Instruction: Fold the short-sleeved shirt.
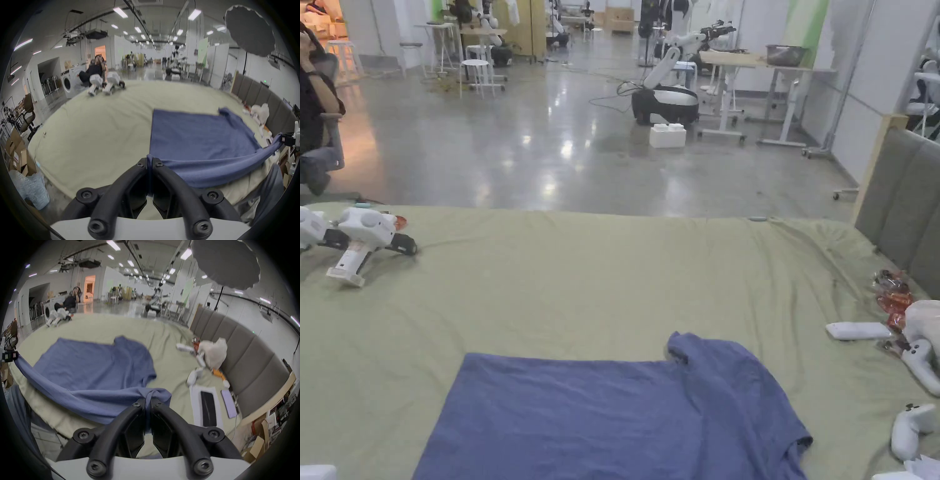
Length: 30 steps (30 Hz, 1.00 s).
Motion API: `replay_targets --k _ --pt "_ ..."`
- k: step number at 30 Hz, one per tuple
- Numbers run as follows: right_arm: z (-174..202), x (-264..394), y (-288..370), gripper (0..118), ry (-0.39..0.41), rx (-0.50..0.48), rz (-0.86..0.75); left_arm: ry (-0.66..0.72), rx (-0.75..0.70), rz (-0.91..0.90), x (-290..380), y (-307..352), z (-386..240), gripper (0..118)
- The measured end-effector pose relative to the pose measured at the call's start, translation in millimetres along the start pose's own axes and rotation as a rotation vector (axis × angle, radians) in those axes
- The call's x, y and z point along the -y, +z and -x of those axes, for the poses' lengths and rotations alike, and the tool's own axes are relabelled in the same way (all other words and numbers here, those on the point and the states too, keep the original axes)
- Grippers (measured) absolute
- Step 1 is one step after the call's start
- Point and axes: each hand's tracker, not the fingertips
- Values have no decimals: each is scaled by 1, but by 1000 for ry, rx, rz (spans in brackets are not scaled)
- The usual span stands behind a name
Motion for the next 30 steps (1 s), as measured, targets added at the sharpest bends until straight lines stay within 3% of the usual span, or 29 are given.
replay_targets --k 10,14,16,18,20,26,27,30 --pt "11 39 -39 10 10 -21 187 -9 -16 176 40 -39 0 3" --pt "8 32 -43 49 29 11 199 -21 -29 174 39 -42 2 20" --pt "5 22 -37 66 25 30 183 -45 -57 156 33 -39 1 40" --pt "2 6 -27 70 1 39 111 -58 -74 105 21 -34 -1 58" --pt "2 -12 -17 70 -36 32 20 -62 -71 53 3 -26 -10 66" --pt "26 -58 -8 68 -136 -3 -314 -70 -28 -200 -51 -12 -58 64" --pt "33 -62 -8 63 -147 -6 -369 -76 -24 -250 -58 -10 -68 62" --pt "55 -73 -8 31 -172 2 -489 -79 -44 -398 -73 -2 -95 36"
